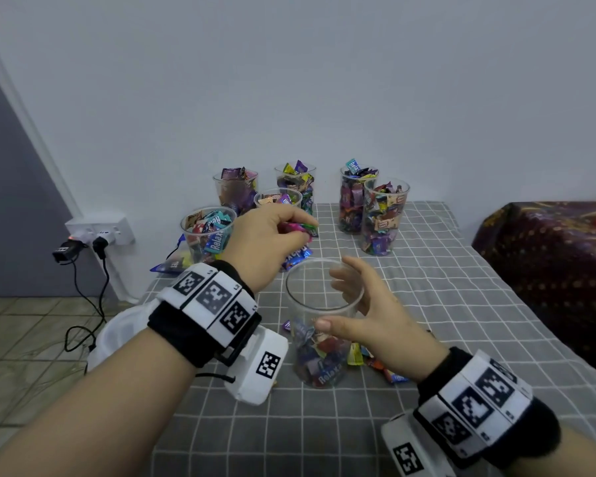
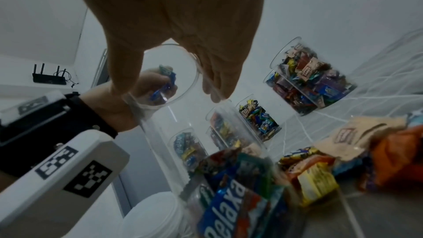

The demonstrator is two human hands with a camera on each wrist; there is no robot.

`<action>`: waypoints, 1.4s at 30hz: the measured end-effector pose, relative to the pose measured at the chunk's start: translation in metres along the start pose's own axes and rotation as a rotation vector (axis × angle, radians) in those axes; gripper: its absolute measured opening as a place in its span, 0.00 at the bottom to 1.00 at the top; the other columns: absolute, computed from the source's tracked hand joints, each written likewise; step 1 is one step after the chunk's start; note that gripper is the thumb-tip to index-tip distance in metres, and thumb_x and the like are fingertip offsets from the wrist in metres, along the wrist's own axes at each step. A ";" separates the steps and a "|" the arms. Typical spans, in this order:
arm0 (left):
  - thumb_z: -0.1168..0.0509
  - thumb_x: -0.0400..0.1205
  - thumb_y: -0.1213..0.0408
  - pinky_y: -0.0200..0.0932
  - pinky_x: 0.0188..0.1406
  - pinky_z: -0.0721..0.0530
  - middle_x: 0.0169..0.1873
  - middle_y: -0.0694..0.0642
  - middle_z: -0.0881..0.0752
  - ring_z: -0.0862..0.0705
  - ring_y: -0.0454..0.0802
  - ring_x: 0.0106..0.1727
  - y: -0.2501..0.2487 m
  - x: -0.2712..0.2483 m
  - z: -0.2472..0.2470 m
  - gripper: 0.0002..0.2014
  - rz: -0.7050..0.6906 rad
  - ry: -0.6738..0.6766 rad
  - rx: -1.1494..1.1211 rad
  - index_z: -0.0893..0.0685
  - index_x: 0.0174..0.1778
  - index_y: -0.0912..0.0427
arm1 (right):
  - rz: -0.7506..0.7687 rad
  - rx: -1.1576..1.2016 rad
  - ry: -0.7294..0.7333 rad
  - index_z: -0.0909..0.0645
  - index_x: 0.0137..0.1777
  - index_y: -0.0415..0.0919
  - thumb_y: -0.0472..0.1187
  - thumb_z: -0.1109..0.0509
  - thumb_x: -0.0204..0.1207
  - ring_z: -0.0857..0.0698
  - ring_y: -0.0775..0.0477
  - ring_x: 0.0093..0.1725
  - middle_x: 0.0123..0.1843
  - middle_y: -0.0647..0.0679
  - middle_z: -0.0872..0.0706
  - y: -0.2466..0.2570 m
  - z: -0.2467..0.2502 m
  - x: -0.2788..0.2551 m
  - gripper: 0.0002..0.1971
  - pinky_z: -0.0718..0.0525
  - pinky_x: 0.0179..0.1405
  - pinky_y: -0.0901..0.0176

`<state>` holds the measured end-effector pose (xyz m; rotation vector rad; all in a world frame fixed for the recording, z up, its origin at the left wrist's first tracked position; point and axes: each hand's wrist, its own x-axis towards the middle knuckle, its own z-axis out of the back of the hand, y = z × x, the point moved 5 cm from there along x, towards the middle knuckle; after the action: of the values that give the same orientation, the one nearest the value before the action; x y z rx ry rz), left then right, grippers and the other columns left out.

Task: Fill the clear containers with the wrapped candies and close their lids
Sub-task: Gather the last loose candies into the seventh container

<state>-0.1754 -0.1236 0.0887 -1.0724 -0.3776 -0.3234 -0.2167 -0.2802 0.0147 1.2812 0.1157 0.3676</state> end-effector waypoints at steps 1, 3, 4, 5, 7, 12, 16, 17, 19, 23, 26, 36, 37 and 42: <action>0.30 0.73 0.75 0.40 0.48 0.18 0.39 0.44 0.14 0.16 0.42 0.42 -0.003 -0.002 -0.004 0.19 -0.012 0.017 -0.010 0.15 0.35 0.40 | -0.001 0.000 0.002 0.44 0.72 0.59 0.54 0.22 0.55 0.29 0.60 0.72 0.67 0.65 0.29 0.001 0.000 0.000 0.47 0.30 0.72 0.61; 0.30 0.74 0.74 0.39 0.47 0.18 0.38 0.44 0.14 0.16 0.41 0.41 -0.008 -0.006 -0.013 0.18 -0.029 0.062 0.007 0.15 0.36 0.41 | -0.002 -0.004 0.005 0.44 0.72 0.59 0.54 0.22 0.54 0.29 0.61 0.72 0.68 0.63 0.29 0.002 0.000 0.000 0.47 0.30 0.72 0.61; 0.30 0.74 0.73 0.39 0.47 0.17 0.39 0.44 0.14 0.16 0.42 0.41 -0.010 -0.009 -0.018 0.17 -0.036 0.088 0.028 0.15 0.36 0.41 | 0.004 -0.006 0.003 0.44 0.72 0.59 0.55 0.22 0.54 0.29 0.61 0.72 0.69 0.63 0.29 0.001 0.001 0.000 0.47 0.30 0.73 0.60; 0.30 0.75 0.73 0.37 0.48 0.17 0.40 0.44 0.15 0.17 0.41 0.42 -0.011 -0.012 -0.021 0.15 -0.044 0.112 0.063 0.15 0.38 0.43 | 0.013 -0.006 -0.002 0.44 0.72 0.59 0.55 0.21 0.54 0.29 0.60 0.73 0.70 0.62 0.29 0.001 0.002 0.000 0.47 0.30 0.74 0.59; 0.31 0.76 0.71 0.32 0.47 0.20 0.41 0.44 0.16 0.18 0.39 0.44 -0.015 -0.019 -0.026 0.11 -0.077 0.148 0.162 0.13 0.43 0.47 | 0.026 0.001 -0.010 0.43 0.73 0.58 0.54 0.20 0.55 0.29 0.61 0.73 0.71 0.60 0.28 0.001 0.003 0.001 0.47 0.31 0.76 0.55; 0.30 0.74 0.69 0.36 0.49 0.19 0.43 0.45 0.15 0.17 0.40 0.45 -0.015 -0.024 -0.028 0.12 -0.157 0.173 0.245 0.12 0.51 0.51 | 0.053 -0.053 -0.029 0.39 0.74 0.57 0.61 0.19 0.53 0.27 0.61 0.72 0.72 0.59 0.25 0.000 0.002 0.002 0.49 0.28 0.75 0.52; 0.30 0.77 0.67 0.36 0.46 0.17 0.44 0.43 0.14 0.16 0.37 0.46 -0.011 -0.026 -0.026 0.11 -0.148 0.139 0.155 0.13 0.51 0.48 | 0.020 -0.093 -0.026 0.43 0.76 0.56 0.61 0.18 0.55 0.28 0.63 0.71 0.73 0.59 0.28 0.001 0.002 0.001 0.52 0.29 0.74 0.57; 0.31 0.77 0.67 0.35 0.46 0.17 0.44 0.43 0.14 0.16 0.37 0.45 -0.010 -0.026 -0.023 0.11 -0.147 0.096 0.111 0.14 0.52 0.47 | 0.008 -0.087 -0.026 0.44 0.77 0.55 0.59 0.19 0.54 0.28 0.64 0.71 0.73 0.59 0.29 0.002 0.003 0.001 0.52 0.29 0.73 0.59; 0.33 0.78 0.66 0.33 0.44 0.18 0.44 0.44 0.14 0.17 0.38 0.44 -0.007 -0.027 -0.016 0.12 -0.155 -0.010 0.051 0.16 0.52 0.44 | -0.010 -0.081 -0.015 0.46 0.78 0.54 0.54 0.20 0.56 0.29 0.64 0.72 0.72 0.60 0.30 0.001 0.004 0.000 0.52 0.30 0.71 0.63; 0.37 0.80 0.71 0.35 0.46 0.17 0.45 0.46 0.15 0.16 0.39 0.45 0.015 -0.022 -0.002 0.15 -0.046 -0.077 0.069 0.18 0.52 0.43 | -0.062 -0.218 0.156 0.49 0.75 0.62 0.41 0.19 0.66 0.33 0.62 0.74 0.74 0.60 0.33 -0.005 0.008 0.001 0.48 0.33 0.75 0.64; 0.38 0.81 0.71 0.42 0.59 0.20 0.54 0.49 0.16 0.19 0.44 0.54 0.041 -0.019 0.000 0.16 0.098 0.039 0.270 0.18 0.61 0.48 | -0.123 -0.589 0.339 0.43 0.78 0.56 0.42 0.22 0.69 0.33 0.61 0.69 0.71 0.59 0.32 -0.012 0.016 0.002 0.43 0.32 0.64 0.73; 0.39 0.83 0.65 0.44 0.73 0.31 0.76 0.49 0.29 0.29 0.50 0.74 0.092 -0.053 -0.048 0.25 0.227 0.871 0.783 0.31 0.77 0.47 | -0.217 -1.100 0.550 0.36 0.78 0.56 0.51 0.25 0.70 0.30 0.45 0.72 0.76 0.51 0.33 -0.047 0.008 0.030 0.37 0.26 0.70 0.48; 0.39 0.82 0.65 0.44 0.72 0.30 0.75 0.49 0.28 0.28 0.51 0.73 0.094 -0.056 -0.050 0.25 0.236 0.910 0.799 0.30 0.76 0.47 | -0.228 -1.081 0.562 0.34 0.76 0.58 0.51 0.25 0.71 0.28 0.45 0.70 0.74 0.52 0.31 -0.049 0.006 0.032 0.34 0.25 0.69 0.47; 0.36 0.78 0.60 0.50 0.66 0.23 0.68 0.49 0.22 0.22 0.52 0.67 0.097 -0.060 -0.050 0.24 0.266 0.965 0.792 0.28 0.71 0.40 | -0.213 -1.156 0.559 0.28 0.73 0.52 0.44 0.32 0.77 0.22 0.43 0.65 0.69 0.47 0.23 -0.049 0.002 0.032 0.24 0.20 0.64 0.50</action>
<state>-0.1798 -0.1206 -0.0359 -0.1068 0.4819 -0.3685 -0.1758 -0.2827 -0.0275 0.0015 0.4361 0.4909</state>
